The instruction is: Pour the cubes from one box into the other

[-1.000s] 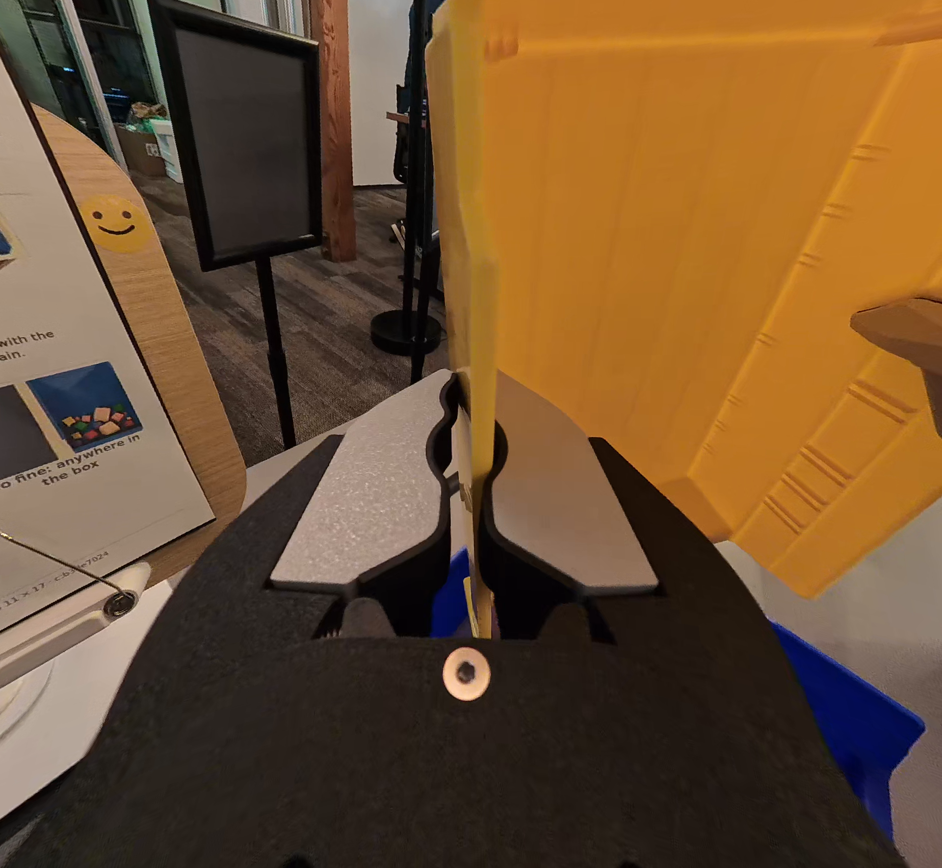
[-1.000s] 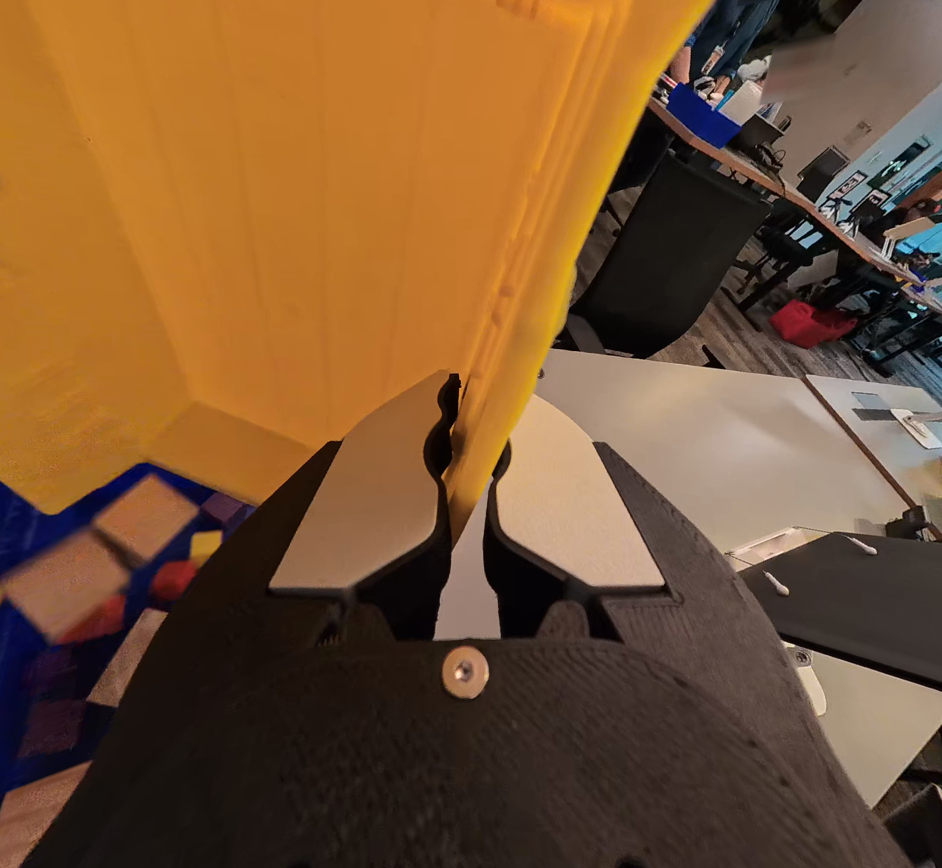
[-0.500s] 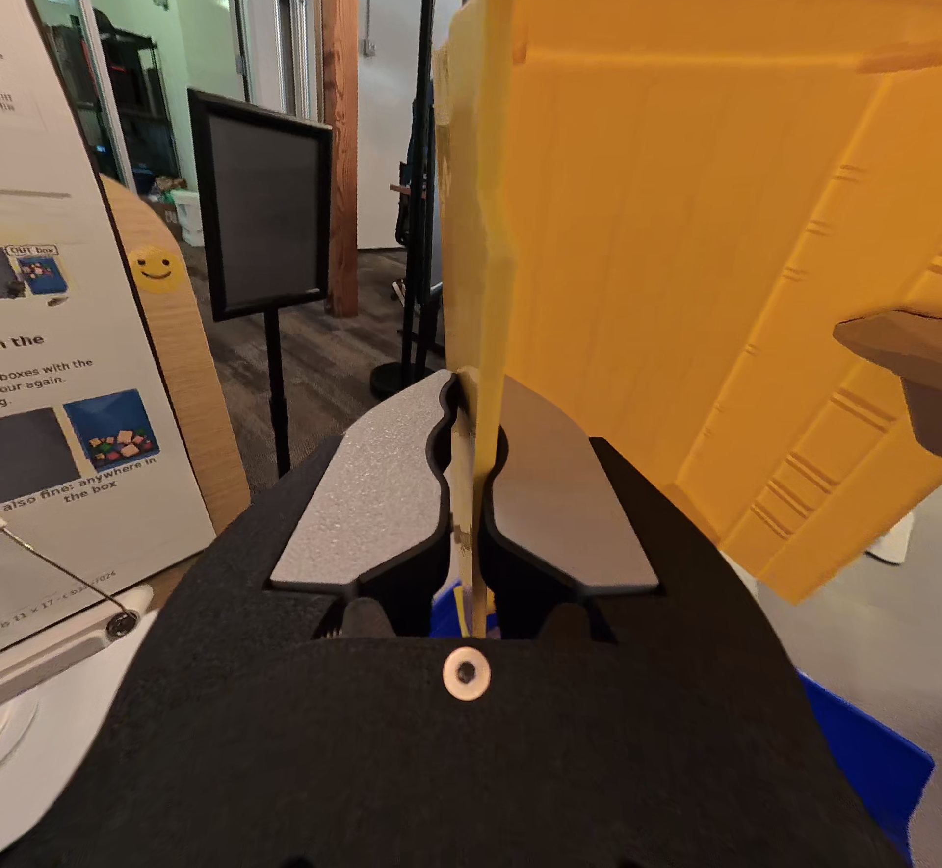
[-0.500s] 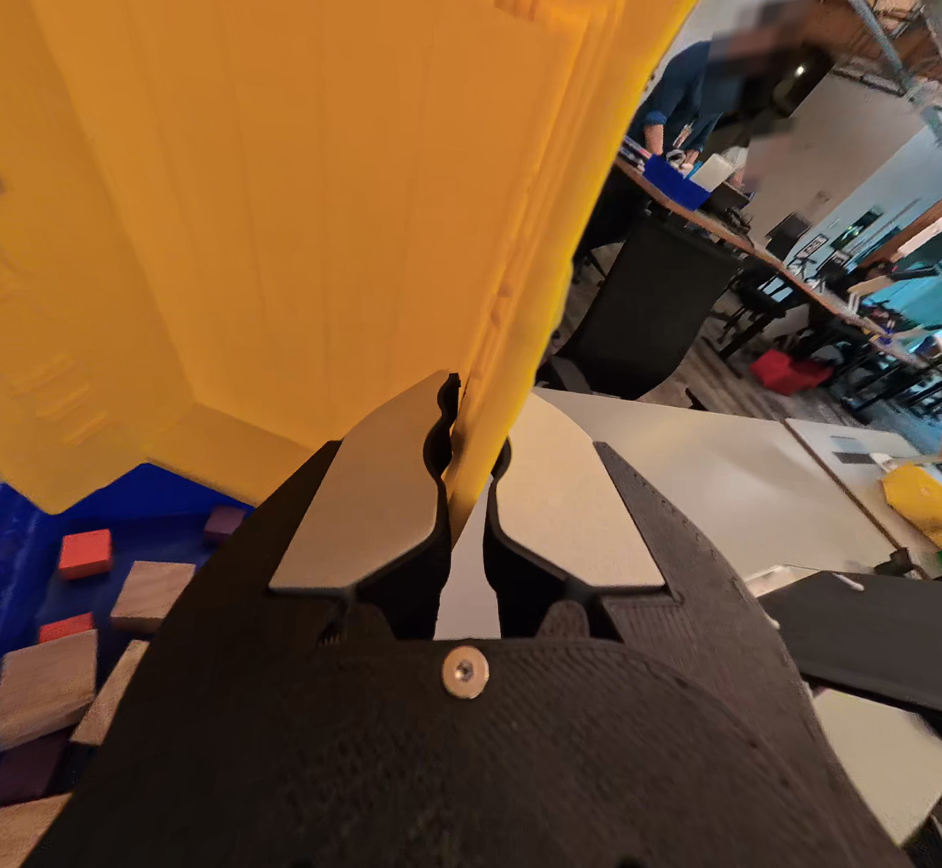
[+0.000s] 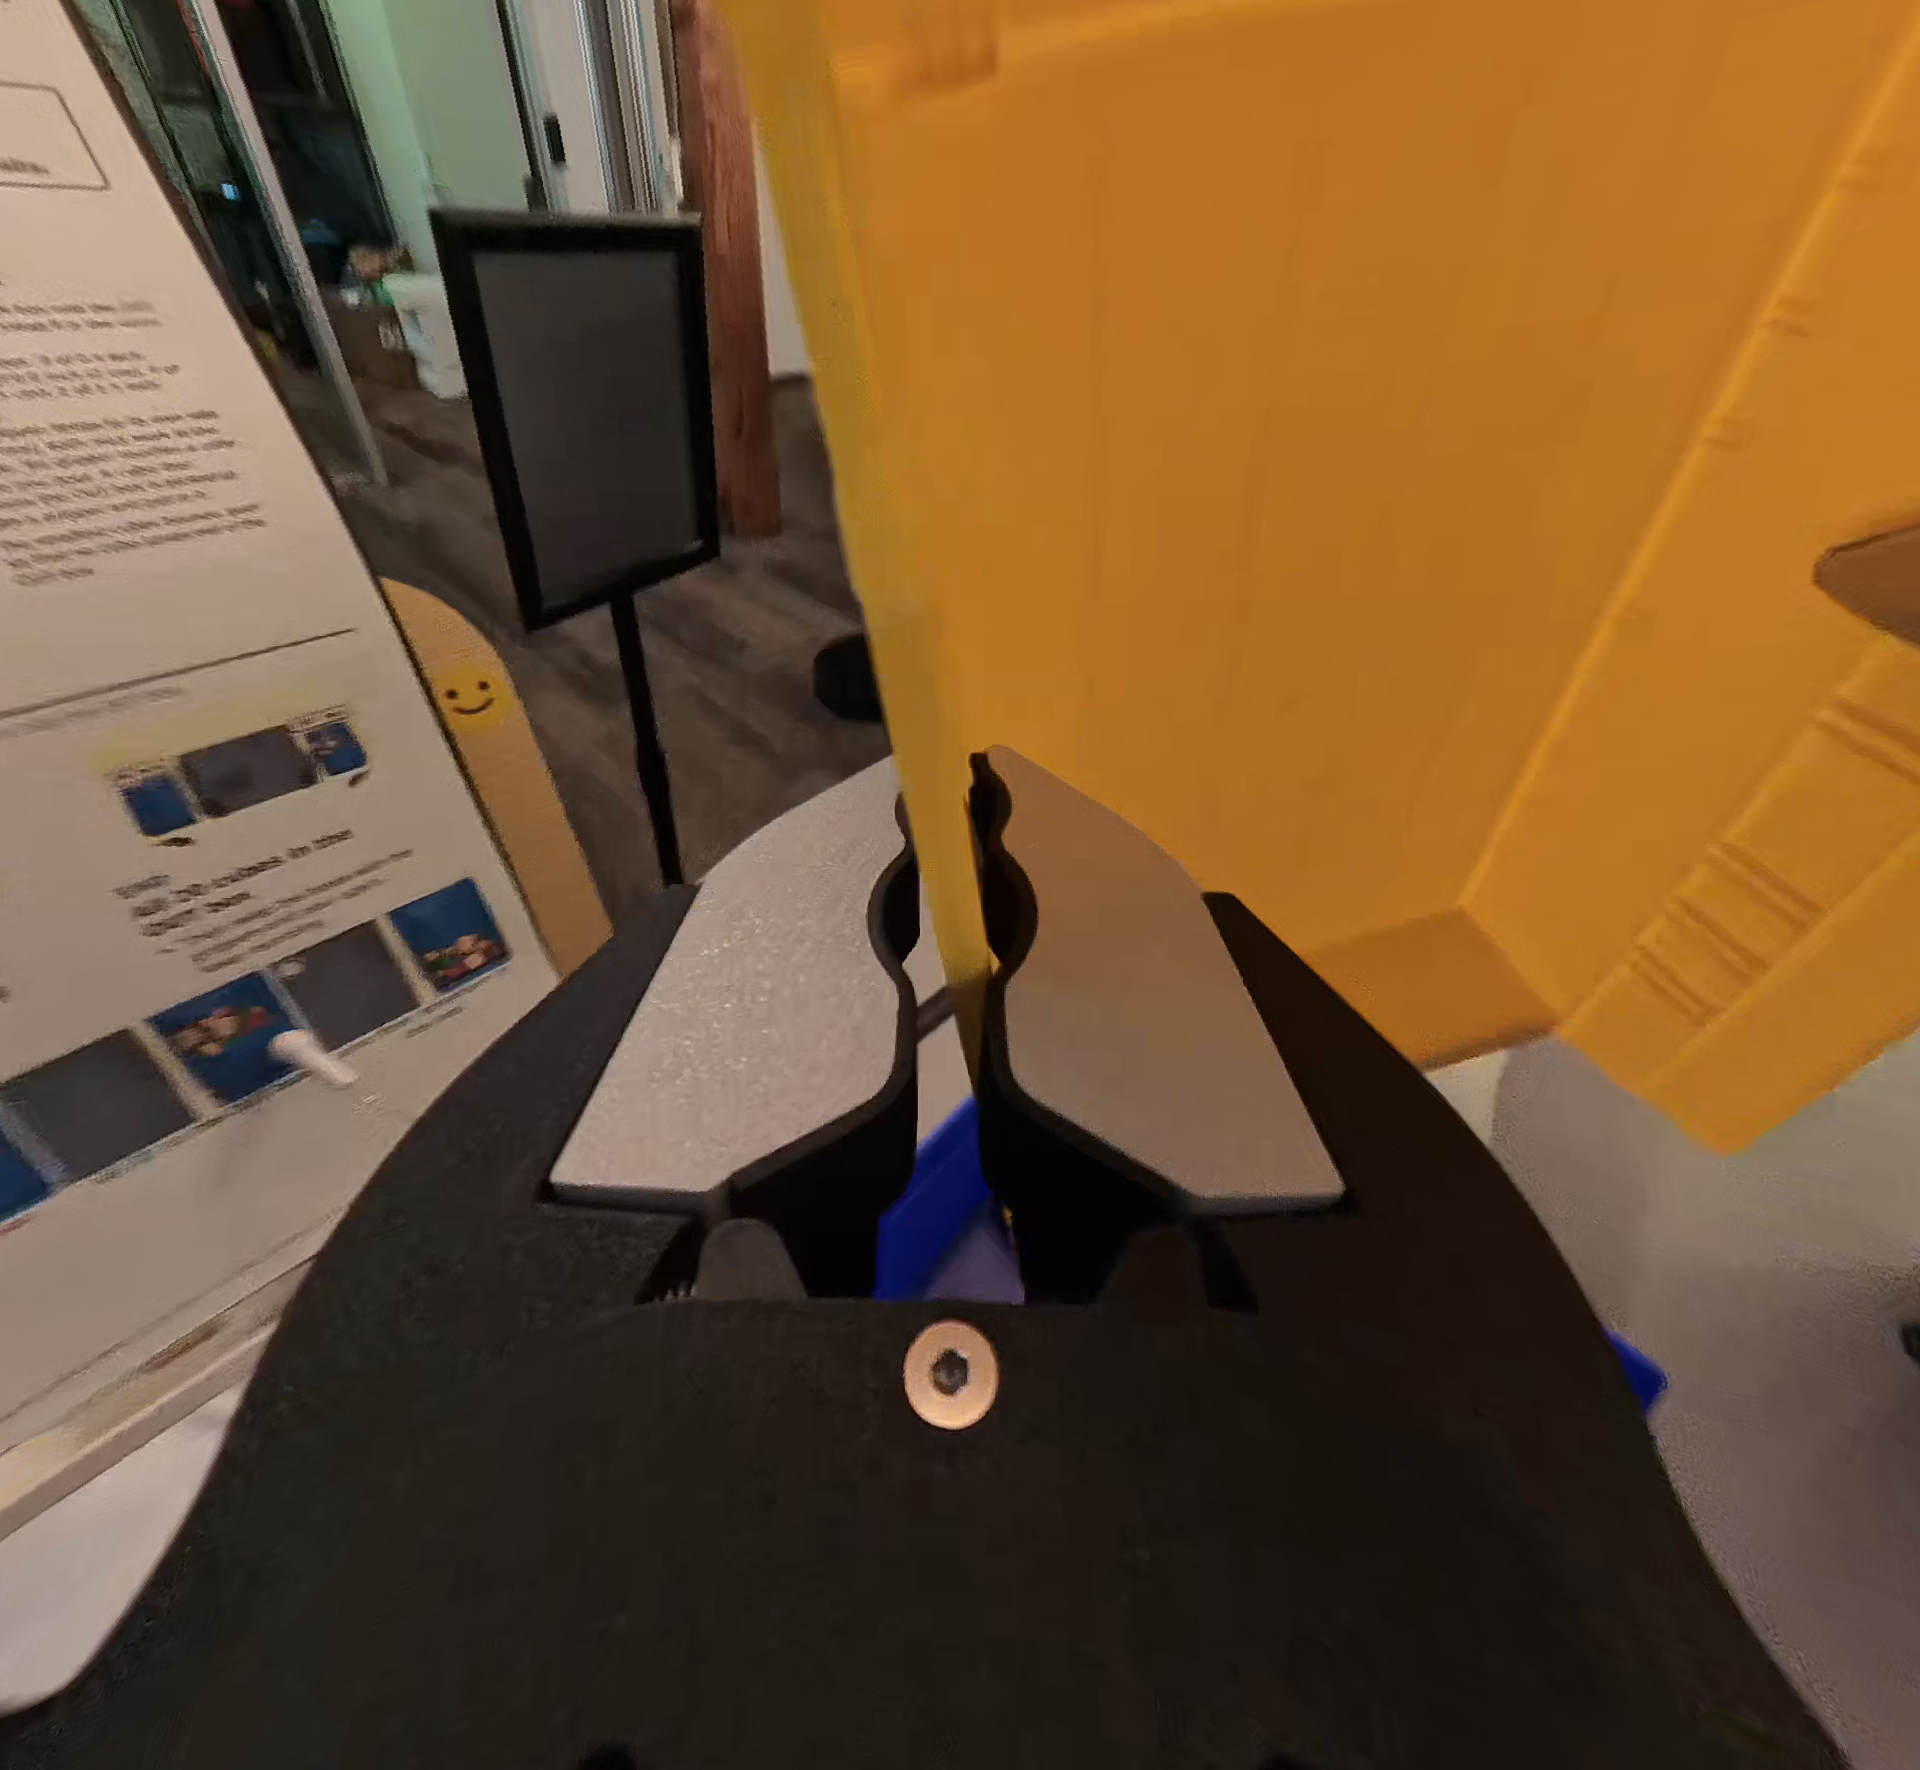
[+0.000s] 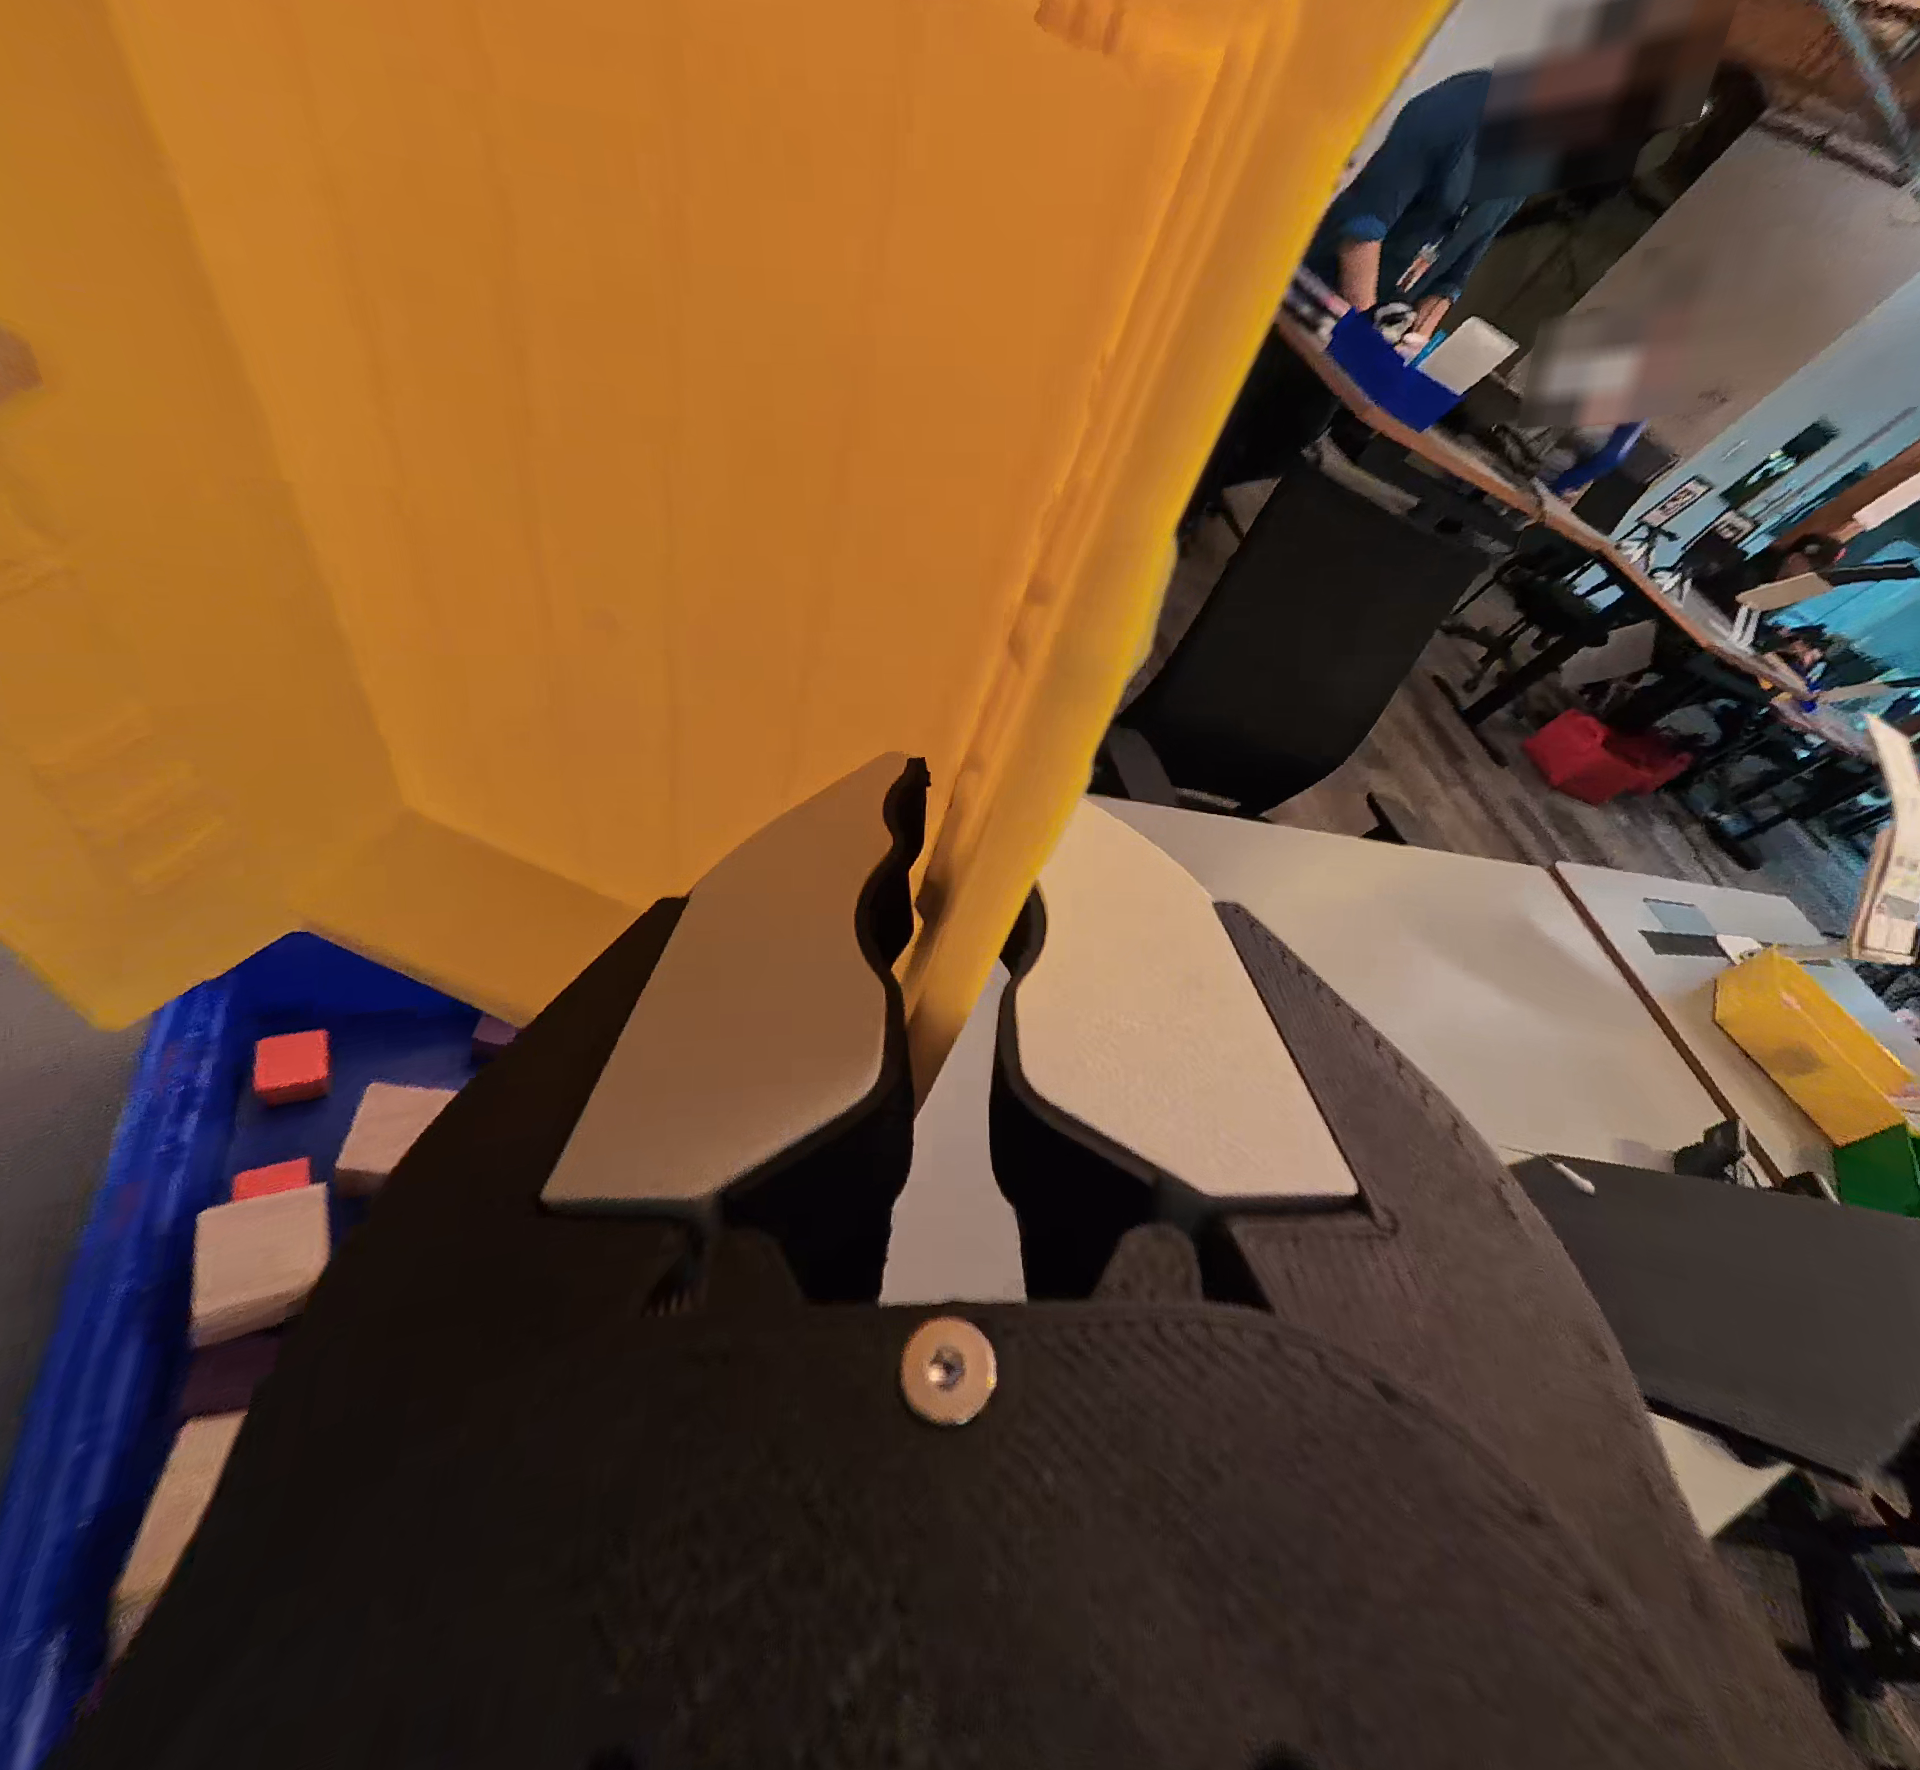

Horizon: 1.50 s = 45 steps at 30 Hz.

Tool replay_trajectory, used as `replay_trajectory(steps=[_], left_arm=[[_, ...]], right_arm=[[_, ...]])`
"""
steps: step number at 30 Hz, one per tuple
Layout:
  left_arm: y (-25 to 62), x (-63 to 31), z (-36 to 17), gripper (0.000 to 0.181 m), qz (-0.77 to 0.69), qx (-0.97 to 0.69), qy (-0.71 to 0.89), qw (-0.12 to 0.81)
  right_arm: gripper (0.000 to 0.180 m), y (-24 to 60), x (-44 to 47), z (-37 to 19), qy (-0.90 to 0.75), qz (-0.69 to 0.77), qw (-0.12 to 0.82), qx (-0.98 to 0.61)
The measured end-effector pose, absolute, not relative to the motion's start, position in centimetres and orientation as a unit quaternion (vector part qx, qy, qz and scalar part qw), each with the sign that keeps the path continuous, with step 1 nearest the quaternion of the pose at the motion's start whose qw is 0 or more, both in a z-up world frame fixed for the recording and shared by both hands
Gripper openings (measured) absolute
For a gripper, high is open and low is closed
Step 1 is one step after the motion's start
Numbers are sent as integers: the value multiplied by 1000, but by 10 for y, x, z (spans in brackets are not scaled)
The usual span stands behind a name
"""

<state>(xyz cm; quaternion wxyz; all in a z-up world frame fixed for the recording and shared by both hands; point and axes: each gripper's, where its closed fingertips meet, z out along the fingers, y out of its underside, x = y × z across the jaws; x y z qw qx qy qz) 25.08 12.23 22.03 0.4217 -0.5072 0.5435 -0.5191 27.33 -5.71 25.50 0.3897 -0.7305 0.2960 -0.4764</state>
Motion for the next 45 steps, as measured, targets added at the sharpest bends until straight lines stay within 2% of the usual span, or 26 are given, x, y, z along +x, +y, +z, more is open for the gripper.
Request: replay_trajectory(steps=[4,6,8,13,23,29,36,40,43,45], left_arm=[[148,215,234,8,-407,-550,618,386],[168,189,226,9,-361,-595,640,325],[189,161,209,12,-316,-634,656,261],[244,121,160,11,-258,-693,632,233],[277,64,50,11,-186,-765,613,70],[293,49,28,13,-178,-769,611,68],[292,30,-22,16,-171,-785,596,5],[292,30,-23,19,-178,-781,598,7],[282,37,-8,28,-227,-770,597,8],[272,44,13,44,-289,-754,590,10]], right_arm=[[8,-31,261,271,305,-404,366,-781],[9,-6,253,262,301,-340,358,-816],[7,22,245,240,290,-286,326,-853],[8,86,224,176,264,-184,302,-897],[8,136,190,65,240,-84,195,-947],[8,154,177,33,235,-49,179,-954],[8,160,162,-22,229,1,124,-965],[7,160,157,-35,245,49,121,-961],[7,153,158,-33,261,84,118,-954],[6,149,157,-28,270,120,120,-948]])
